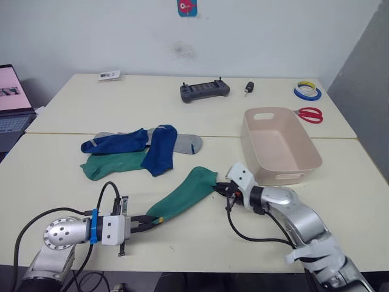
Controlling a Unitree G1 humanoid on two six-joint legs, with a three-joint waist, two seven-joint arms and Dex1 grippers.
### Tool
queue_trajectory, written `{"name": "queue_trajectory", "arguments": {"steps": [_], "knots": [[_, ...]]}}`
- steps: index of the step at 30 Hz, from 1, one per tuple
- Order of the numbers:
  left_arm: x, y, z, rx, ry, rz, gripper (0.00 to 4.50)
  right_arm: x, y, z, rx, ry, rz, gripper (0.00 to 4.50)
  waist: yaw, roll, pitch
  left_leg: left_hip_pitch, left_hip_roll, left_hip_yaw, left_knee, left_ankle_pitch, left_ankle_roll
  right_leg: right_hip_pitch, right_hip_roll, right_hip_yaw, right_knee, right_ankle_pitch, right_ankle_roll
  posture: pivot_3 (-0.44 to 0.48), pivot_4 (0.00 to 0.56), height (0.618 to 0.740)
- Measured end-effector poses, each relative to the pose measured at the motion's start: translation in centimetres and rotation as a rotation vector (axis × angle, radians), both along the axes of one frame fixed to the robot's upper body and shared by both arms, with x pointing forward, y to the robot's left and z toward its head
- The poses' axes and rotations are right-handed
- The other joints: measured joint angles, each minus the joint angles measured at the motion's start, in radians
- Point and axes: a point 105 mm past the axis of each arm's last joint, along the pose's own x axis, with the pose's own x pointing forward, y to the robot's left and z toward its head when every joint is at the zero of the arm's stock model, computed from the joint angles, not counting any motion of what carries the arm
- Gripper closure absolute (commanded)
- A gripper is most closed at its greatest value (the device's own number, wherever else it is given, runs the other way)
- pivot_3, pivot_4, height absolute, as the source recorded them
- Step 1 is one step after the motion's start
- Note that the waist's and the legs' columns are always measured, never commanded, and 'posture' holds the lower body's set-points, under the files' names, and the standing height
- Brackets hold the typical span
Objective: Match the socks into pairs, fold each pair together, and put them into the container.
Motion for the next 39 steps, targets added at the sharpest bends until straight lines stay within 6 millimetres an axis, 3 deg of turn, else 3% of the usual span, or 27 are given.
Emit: {"name": "queue_trajectory", "arguments": {"steps": [6, 10, 13, 17, 22, 29, 32, 35, 38, 39], "knots": [[0.6, -1.5, -0.4, 0.009, -0.005, -0.162, 4.49, -5.8, -2.1, -0.7, 0.059, 0.05, -0.076, 4.5, -0.003, 0.0, 0.0, 0.0, 0.0, 0.0, 0.0, 0.0, 0.0, 0.0, 0.001, 0.0, 0.0, 0.0, 0.0, 0.0, 0.15, 0.74], [0.6, -1.7, -0.5, 0.014, 0.004, -0.225, 4.49, -7.1, -2.2, -1.6, 0.071, 0.11, -0.13, 4.5, -0.013, -0.001, 0.0, 0.003, 0.0, 0.001, 0.0, 0.0, 0.0, 0.001, 0.003, 0.001, 0.001, 0.0, 0.0, 0.0, 0.15, 0.74], [0.5, -1.4, -0.8, 0.019, 0.028, -0.251, 4.5, -7.1, -1.8, -1.7, 0.097, 0.127, -0.155, 3.83, -0.013, -0.001, 0.0, 0.002, 0.0, 0.0, 0.0, 0.0, 0.0, 0.0, 0.005, 0.001, 0.001, 0.0, 0.0, 0.0, 0.15, 0.74], [0.5, -0.9, -1.0, 0.016, 0.039, -0.247, 4.5, -7.6, -2.1, -1.1, 0.089, 0.092, -0.138, 2.51, -0.01, -0.001, 0.0, 0.0, 0.0, -0.001, 0.0, 0.0, 0.0, 0.001, 0.006, 0.001, 0.0, 0.0, 0.0, 0.0, 0.15, 0.74], [0.3, -0.4, -0.9, -0.006, 0.052, -0.224, 4.5, -8.4, -5.0, -0.2, -0.139, -0.088, 0.02, 0.73, -0.005, -0.001, 0.0, 0.001, -0.001, 0.001, 0.001, 0.0, 0.0, 0.001, 0.005, 0.0, 0.0, 0.0, 0.0, 0.0, 0.15, 0.74], [-0.5, -0.1, -1.0, -0.053, 0.143, -0.182, 4.5, -7.2, -5.0, 0.9, -0.216, -0.25, 0.17, 0.73, -0.004, -0.001, 0.0, 0.001, 0.0, -0.001, 0.001, 0.0, 0.0, 0.001, 0.01, 0.001, 0.0, 0.0, 0.0, 0.0, 0.15, 0.74], [-0.7, 0.2, -0.7, -0.068, 0.218, -0.13, 3.83, -6.9, -4.8, 0.8, -0.199, -0.248, 0.176, 0.69, -0.002, -0.001, 0.0, 0.001, 0.001, -0.001, 0.001, 0.0, 0.0, 0.001, 0.009, 0.002, 0.0, 0.0, 0.0, 0.0, 0.15, 0.74], [-0.9, 0.5, 0.1, -0.063, 0.244, -0.086, 2.87, -6.9, -4.5, 1.0, -0.191, -0.254, 0.193, 0.69, -0.003, -0.001, 0.0, 0.001, 0.002, -0.001, 0.001, 0.0, 0.0, 0.002, 0.009, 0.002, 0.0, 0.0, 0.0, 0.0, 0.15, 0.74], [-2.4, 1.2, 0.5, -0.044, 0.272, -0.061, 1.95, -7.2, -4.1, 1.1, -0.188, -0.246, 0.225, 0.69, -0.006, -0.001, 0.0, 0.001, 0.003, -0.001, 0.0, 0.0, 0.0, 0.001, 0.008, 0.003, 0.0, -0.001, -0.001, 0.0, 0.15, 0.74], [-3.2, 1.5, 0.6, -0.033, 0.283, -0.05, 1.95, -7.2, -3.9, 1.2, -0.186, -0.243, 0.238, 0.69, -0.008, -0.001, 0.0, 0.001, 0.003, -0.001, 0.0, 0.0, 0.0, 0.001, 0.006, 0.003, 0.0, -0.001, -0.001, 0.0, 0.15, 0.74]]}}
